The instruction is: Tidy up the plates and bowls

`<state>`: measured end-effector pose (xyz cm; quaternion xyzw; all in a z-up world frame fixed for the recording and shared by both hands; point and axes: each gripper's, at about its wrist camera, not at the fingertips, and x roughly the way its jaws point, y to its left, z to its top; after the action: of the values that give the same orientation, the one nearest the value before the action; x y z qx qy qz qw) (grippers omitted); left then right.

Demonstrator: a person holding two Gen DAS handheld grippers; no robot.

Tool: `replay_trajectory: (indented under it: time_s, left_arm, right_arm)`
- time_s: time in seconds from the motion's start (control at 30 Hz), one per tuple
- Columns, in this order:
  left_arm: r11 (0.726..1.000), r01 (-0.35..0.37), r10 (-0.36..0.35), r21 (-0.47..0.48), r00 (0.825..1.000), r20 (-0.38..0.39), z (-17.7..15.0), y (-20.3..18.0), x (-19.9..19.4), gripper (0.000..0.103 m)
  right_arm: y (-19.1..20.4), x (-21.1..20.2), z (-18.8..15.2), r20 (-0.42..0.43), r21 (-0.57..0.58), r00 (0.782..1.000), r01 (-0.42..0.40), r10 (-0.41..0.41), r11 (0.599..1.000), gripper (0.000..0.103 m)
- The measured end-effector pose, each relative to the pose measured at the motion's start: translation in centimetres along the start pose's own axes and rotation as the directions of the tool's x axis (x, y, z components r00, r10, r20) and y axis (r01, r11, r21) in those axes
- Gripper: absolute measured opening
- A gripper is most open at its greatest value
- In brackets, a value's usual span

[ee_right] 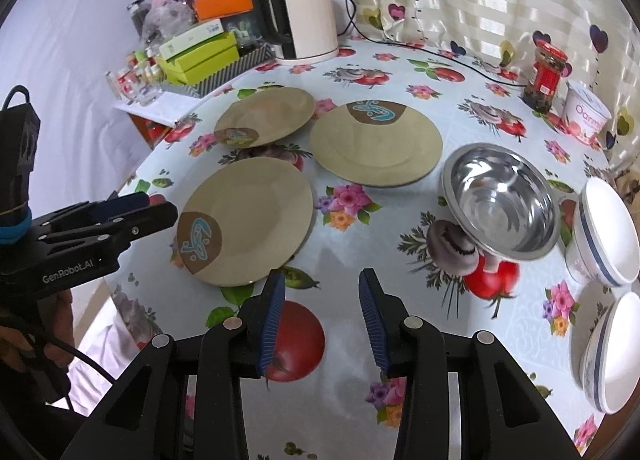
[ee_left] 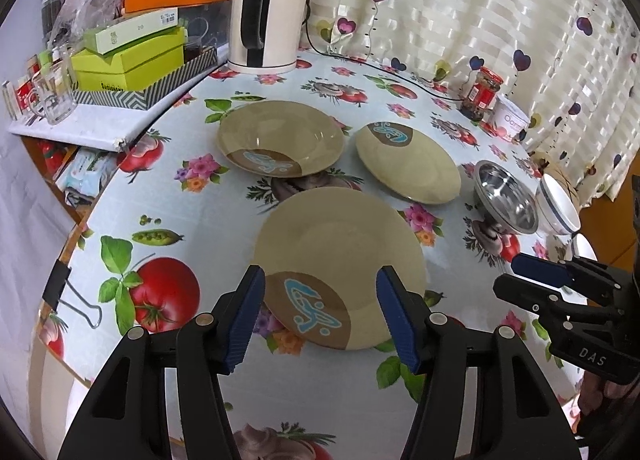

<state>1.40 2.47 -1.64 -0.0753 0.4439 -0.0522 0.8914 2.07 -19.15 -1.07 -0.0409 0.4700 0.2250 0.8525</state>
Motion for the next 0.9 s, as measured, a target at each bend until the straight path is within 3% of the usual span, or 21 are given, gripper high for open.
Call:
replay_trajectory:
  time_s: [0.3, 0.53, 0.9]
  left_arm:
    - [0.998, 0.019, -0.017, -0.055, 0.999, 0.031, 1.0, 1.7, 0.2, 0.059]
    - [0.997, -0.018, 0.023, -0.079, 0.998, 0.064, 2.3, 3.2, 0.5, 0.059]
    - [0.986, -0.005, 0.014, -0.166, 0.998, 0.054, 4.2, 6.5, 2.4, 0.059]
  right_arm:
    - [0.8, 1.3, 2.0, -0.006, -0.023, 1.0, -0.004, 0.004, 1.0, 0.038]
    - [1.0, 2.3, 4.6, 0.002, -0.024, 1.0, -0.026, 0.027, 0.999, 0.042]
    - [1.5, 5.3, 9.5, -0.004, -0.025, 0.996, -0.087, 0.087, 0.996, 0.046]
